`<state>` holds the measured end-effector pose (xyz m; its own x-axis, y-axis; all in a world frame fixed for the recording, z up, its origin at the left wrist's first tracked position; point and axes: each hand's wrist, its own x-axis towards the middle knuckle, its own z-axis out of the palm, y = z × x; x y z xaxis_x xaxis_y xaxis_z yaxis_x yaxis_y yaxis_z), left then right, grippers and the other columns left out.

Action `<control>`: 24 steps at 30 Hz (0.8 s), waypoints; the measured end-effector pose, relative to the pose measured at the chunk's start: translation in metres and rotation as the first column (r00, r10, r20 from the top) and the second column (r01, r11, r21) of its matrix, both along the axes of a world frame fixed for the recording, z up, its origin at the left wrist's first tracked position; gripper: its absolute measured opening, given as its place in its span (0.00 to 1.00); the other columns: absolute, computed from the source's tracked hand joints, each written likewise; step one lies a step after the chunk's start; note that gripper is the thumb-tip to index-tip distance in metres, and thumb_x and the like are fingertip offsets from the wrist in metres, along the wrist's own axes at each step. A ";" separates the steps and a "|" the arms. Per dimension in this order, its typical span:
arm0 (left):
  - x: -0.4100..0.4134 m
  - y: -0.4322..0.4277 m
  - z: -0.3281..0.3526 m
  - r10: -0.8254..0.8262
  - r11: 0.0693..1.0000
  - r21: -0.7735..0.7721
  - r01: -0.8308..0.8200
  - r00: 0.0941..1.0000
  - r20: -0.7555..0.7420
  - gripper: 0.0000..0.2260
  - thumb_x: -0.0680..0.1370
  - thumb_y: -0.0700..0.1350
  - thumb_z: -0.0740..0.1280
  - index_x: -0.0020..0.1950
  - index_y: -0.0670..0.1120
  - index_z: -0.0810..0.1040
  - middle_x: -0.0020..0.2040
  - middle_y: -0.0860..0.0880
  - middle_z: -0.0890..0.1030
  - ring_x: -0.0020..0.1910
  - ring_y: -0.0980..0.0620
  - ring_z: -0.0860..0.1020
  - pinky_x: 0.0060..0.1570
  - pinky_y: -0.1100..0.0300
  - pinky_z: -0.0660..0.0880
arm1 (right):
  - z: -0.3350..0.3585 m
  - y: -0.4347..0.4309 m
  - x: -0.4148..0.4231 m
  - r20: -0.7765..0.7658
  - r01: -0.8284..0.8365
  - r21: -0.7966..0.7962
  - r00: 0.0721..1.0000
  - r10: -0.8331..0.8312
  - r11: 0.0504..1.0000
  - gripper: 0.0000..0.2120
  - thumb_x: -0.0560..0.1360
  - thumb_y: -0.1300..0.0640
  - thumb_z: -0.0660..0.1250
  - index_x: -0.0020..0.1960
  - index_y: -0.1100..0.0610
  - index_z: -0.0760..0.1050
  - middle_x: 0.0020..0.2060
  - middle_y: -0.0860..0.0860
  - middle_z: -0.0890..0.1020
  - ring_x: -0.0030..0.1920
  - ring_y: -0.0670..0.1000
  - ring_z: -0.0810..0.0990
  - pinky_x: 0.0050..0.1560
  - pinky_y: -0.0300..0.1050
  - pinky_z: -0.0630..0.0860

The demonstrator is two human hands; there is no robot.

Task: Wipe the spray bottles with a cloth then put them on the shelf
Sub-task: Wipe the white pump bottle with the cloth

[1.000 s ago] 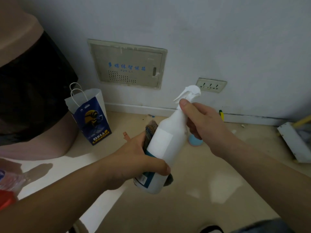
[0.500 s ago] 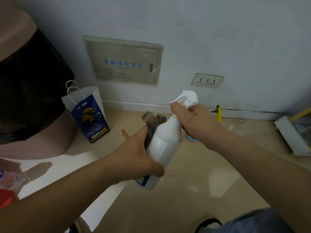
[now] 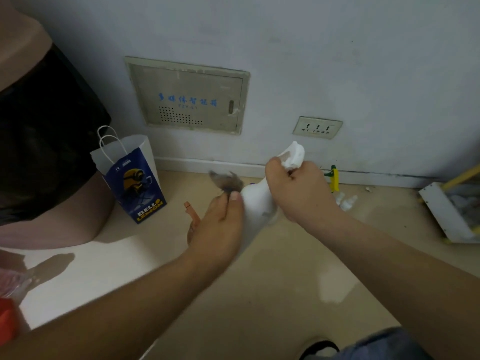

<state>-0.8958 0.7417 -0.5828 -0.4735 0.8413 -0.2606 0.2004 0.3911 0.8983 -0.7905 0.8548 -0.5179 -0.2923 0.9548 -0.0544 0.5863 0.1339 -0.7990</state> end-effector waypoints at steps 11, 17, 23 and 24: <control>0.007 0.010 -0.001 0.096 0.991 0.092 -0.102 0.993 0.068 0.22 0.79 0.66 0.49 0.70 0.67 0.69 0.66 0.58 0.74 0.66 0.52 0.73 0.70 0.42 0.71 | 0.001 0.007 0.002 -0.002 0.060 -0.029 0.998 -0.060 0.998 0.23 0.81 0.49 0.61 0.30 0.55 0.66 0.26 0.53 0.73 0.30 0.53 0.70 0.34 0.44 0.64; 0.035 0.008 0.021 -0.031 0.955 0.276 0.108 0.962 -0.271 0.19 0.85 0.54 0.52 0.72 0.55 0.72 0.69 0.57 0.73 0.69 0.54 0.70 0.71 0.51 0.68 | -0.005 0.005 0.002 0.028 0.010 -0.052 1.000 -0.009 0.999 0.23 0.81 0.48 0.61 0.29 0.55 0.66 0.19 0.48 0.72 0.26 0.50 0.71 0.33 0.44 0.65; 0.013 0.010 -0.008 0.008 0.930 0.352 0.107 0.950 -0.311 0.21 0.84 0.57 0.52 0.74 0.54 0.71 0.69 0.58 0.72 0.69 0.58 0.70 0.70 0.59 0.67 | 0.000 0.002 0.001 -0.031 0.061 -0.042 0.998 -0.062 0.997 0.23 0.82 0.47 0.61 0.31 0.55 0.67 0.24 0.51 0.72 0.27 0.52 0.71 0.31 0.44 0.66; 0.013 0.008 -0.014 0.012 0.936 0.344 0.067 0.974 -0.224 0.20 0.84 0.56 0.52 0.73 0.54 0.71 0.67 0.58 0.73 0.67 0.57 0.72 0.67 0.55 0.70 | 0.001 0.005 0.002 -0.018 0.093 -0.060 0.995 -0.094 0.994 0.23 0.82 0.48 0.61 0.31 0.56 0.66 0.25 0.51 0.71 0.27 0.52 0.69 0.31 0.43 0.64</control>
